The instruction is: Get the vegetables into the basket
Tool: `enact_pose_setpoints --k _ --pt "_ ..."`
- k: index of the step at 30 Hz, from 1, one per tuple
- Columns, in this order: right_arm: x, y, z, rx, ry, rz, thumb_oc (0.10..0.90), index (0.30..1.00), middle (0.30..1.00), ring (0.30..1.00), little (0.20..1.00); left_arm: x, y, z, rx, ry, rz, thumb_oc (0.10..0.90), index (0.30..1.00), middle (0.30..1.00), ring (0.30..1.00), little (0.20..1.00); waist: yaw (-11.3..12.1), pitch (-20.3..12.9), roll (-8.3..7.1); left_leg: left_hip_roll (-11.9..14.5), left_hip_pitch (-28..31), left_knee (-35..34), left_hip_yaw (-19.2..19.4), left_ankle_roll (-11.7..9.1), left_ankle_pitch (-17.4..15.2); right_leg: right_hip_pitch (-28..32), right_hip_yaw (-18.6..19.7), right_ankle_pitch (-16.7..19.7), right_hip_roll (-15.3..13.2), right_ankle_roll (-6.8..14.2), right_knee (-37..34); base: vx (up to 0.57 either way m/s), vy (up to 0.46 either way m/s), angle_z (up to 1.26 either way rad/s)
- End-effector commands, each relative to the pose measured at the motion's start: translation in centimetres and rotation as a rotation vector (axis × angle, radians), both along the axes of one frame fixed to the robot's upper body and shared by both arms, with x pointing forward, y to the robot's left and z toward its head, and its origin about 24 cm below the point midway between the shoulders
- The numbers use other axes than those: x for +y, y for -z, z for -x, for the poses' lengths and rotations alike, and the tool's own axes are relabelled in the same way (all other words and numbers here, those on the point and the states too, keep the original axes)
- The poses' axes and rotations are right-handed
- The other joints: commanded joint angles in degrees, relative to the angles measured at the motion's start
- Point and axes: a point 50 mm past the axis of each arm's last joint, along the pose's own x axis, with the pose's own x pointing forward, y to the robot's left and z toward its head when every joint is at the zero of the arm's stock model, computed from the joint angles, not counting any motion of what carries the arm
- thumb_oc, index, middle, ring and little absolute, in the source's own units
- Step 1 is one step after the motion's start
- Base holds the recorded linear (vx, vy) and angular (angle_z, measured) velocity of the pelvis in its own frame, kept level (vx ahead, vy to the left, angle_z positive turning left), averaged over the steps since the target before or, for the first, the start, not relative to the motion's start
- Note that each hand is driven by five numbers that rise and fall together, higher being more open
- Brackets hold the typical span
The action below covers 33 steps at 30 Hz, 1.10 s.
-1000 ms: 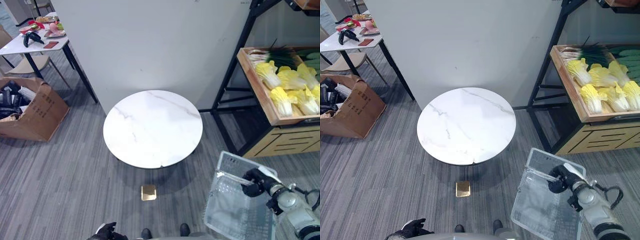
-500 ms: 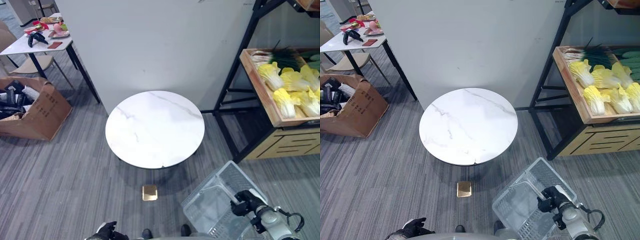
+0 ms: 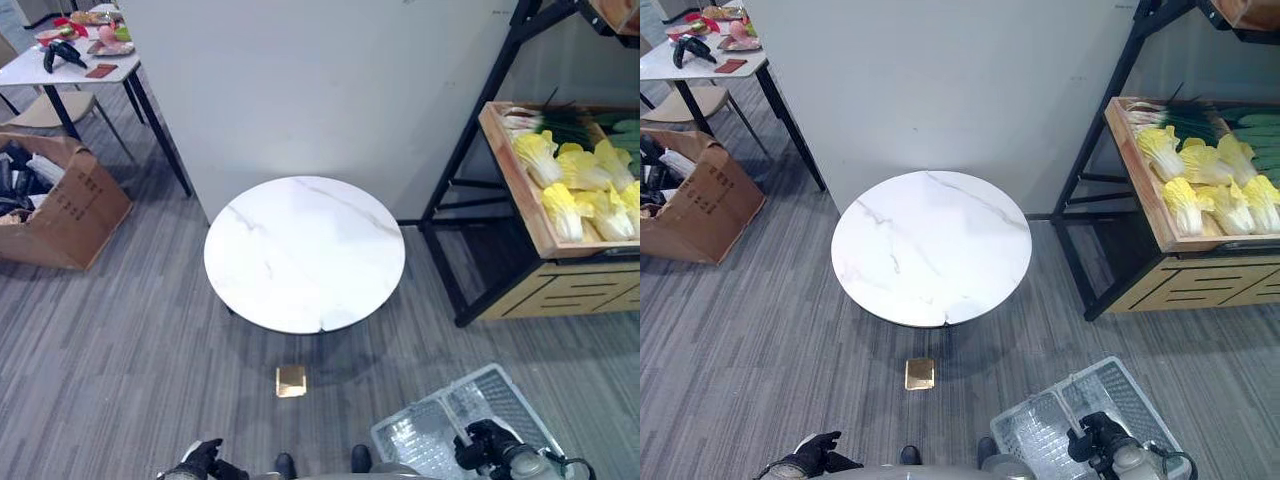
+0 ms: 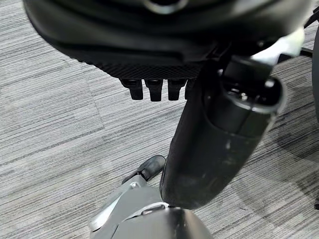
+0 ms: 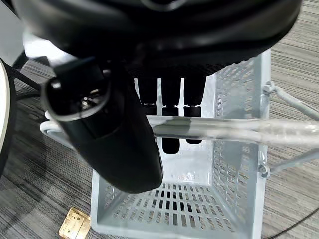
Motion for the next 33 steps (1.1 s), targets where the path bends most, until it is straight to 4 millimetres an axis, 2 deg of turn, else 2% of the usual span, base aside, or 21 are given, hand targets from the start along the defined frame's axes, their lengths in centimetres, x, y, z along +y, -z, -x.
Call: enact_pose_setpoints --k 1,7,12,15,16,18,21,22,23,24,27,33 --pt "-0.6 -2.2 -4.4 -0.174 -0.035 0.013 0.4 0.3 0.3 0.3 0.3 -0.3 0.2 -0.2 0.024 0.055 -0.017 0.9 1.0 1.0 1.0 1.0 0.2 -1.0 0.22 -2.0 3.1 0.4 -2.0 0.7 -8.2 -1.3 -0.7 -2.2 -1.2 3.9 2.5 -0.03 0.125 -0.22" --pt "0.5 -2.1 -4.5 -0.201 -0.043 -0.019 0.4 0.3 0.3 0.3 0.3 -0.4 0.0 -0.8 -0.002 0.065 -0.02 0.9 1.0 1.0 1.0 1.0 -1.0 0.2 0.75 -3.0 2.1 0.4 1.4 1.9 -8.5 -4.8 3.3 0.5 -1.6 5.8 3.6 -0.07 0.119 -0.34" --pt "1.4 -2.1 -4.8 -0.217 -0.062 -0.035 0.4 0.3 0.3 0.3 0.3 -0.3 -0.4 -2.1 -0.035 0.105 -0.033 0.9 1.0 1.0 1.0 1.0 -2.8 1.7 1.25 -3.8 1.1 0.4 5.0 2.6 -9.2 -8.5 7.0 2.7 -1.6 7.5 5.2 -0.06 0.128 -0.63" --pt "1.8 -2.0 -4.9 -0.221 -0.066 -0.047 0.4 0.3 0.3 0.3 0.3 -0.1 -0.7 -3.0 -0.059 0.118 -0.044 0.9 1.0 1.0 1.0 1.0 -3.4 2.5 1.37 -3.9 0.9 0.4 6.9 2.7 -9.5 -10.1 7.6 3.3 -1.5 8.1 6.3 -0.03 0.088 -0.35" --pt "2.0 -1.9 -4.9 -0.221 -0.067 -0.05 0.4 0.3 0.3 0.3 0.3 -0.1 -0.8 -3.2 -0.068 0.114 -0.046 0.9 1.0 1.0 1.0 1.0 -3.4 2.9 1.32 -3.8 1.0 0.4 7.7 2.8 -9.6 -10.7 7.1 3.6 -1.5 8.1 6.8 -0.02 0.052 -0.44" --pt "2.4 -1.8 -5.0 -0.222 -0.078 -0.054 0.4 0.3 0.3 0.3 0.3 0.2 -1.0 -3.4 -0.081 0.094 -0.052 0.9 1.0 1.0 1.0 1.0 -2.9 3.7 1.42 -3.4 1.2 0.4 9.0 2.7 -9.8 -11.2 2.3 2.8 -2.5 7.9 7.9 0.0 0.032 -0.65" --pt "3.1 -1.7 -5.4 -0.222 -0.104 -0.061 0.4 0.3 0.3 0.3 0.3 0.7 -1.1 -3.4 -0.086 0.056 -0.06 0.9 1.0 1.0 1.0 1.0 -1.2 4.6 1.77 -2.0 2.0 0.4 11.2 1.9 -10.1 -10.7 -12.9 -0.7 -5.8 7.1 10.9 0.0 -0.025 -0.62" --pt "3.1 -1.7 -5.4 -0.222 -0.104 -0.061 0.4 0.3 0.3 0.3 0.3 0.7 -1.1 -3.4 -0.086 0.056 -0.06 0.9 1.0 1.0 1.0 1.0 -1.3 4.6 1.75 -2.0 2.0 0.4 11.1 1.9 -10.1 -10.7 -13.0 -0.8 -5.8 7.1 11.0 0.02 -0.077 -0.63" --pt "3.6 -1.6 -5.5 -0.211 -0.133 -0.068 0.4 0.3 0.3 0.3 0.3 1.1 -1.0 -2.7 -0.071 0.035 -0.063 0.9 1.0 1.0 1.0 1.0 -0.4 4.4 1.39 -1.3 2.2 0.4 13.0 1.5 -10.2 -9.9 -18.3 -1.8 -6.5 6.5 11.5 0.05 -0.1 -0.55" --pt "3.8 -1.6 -5.8 -0.213 -0.148 -0.07 0.4 0.3 0.3 0.3 0.3 1.3 -0.9 -2.3 -0.061 0.026 -0.067 0.9 1.0 1.0 1.0 1.0 -0.3 4.1 1.04 -1.3 2.3 0.4 13.7 1.3 -10.2 -9.3 -19.0 -1.7 -6.2 6.6 10.7 0.07 -0.135 -0.52" --pt "4.4 -1.6 -6.0 -0.215 -0.177 -0.079 0.4 0.3 0.3 0.3 0.3 1.3 -0.8 -1.9 -0.049 0.018 -0.068 0.9 1.0 1.0 1.0 1.0 -0.2 3.8 0.56 -1.4 2.7 0.4 13.7 1.2 -10.2 -8.6 -16.6 -1.4 -5.1 6.5 9.5 0.09 -0.111 -0.36" --pt "4.4 -1.5 -5.8 -0.195 -0.198 -0.073 0.4 0.3 0.3 0.3 0.3 0.9 -0.6 -1.7 -0.044 0.004 -0.06 0.9 1.0 1.0 1.0 1.0 0.2 3.5 -0.07 -0.3 4.5 0.4 13.3 0.2 -10.3 -7.1 -16.5 -3.4 -3.7 5.4 9.5 0.11 -0.139 -0.08"
